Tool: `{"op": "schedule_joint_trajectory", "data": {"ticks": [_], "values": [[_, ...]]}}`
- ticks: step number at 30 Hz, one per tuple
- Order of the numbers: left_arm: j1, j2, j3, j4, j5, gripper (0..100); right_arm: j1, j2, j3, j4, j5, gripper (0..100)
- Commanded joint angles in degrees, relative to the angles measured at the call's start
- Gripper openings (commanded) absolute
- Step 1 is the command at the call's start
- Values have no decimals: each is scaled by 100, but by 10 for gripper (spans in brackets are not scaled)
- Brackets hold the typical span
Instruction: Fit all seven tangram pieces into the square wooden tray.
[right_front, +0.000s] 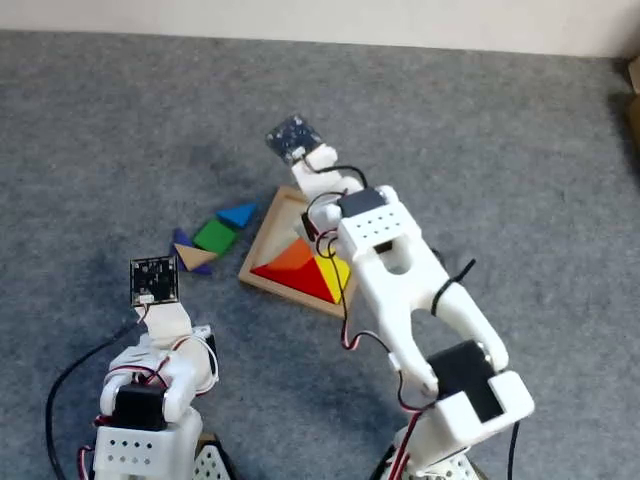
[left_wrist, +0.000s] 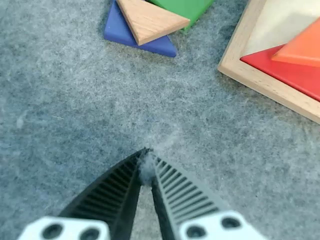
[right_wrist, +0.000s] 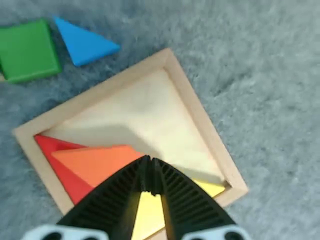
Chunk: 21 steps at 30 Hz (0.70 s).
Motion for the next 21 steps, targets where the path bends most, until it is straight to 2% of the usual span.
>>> {"op": "schedule_joint_trajectory", "data": {"ticks": [1, 9, 21], "values": [[-40, -22, 110, 26, -35, 5, -286, -312, 127, 48, -26, 5], [-40, -22, 110, 26, -35, 5, -576, 523, 119, 22, -18, 5], [-40, -22, 110, 26, -35, 5, -585, 1033, -198, -787, 0, 5]]}}
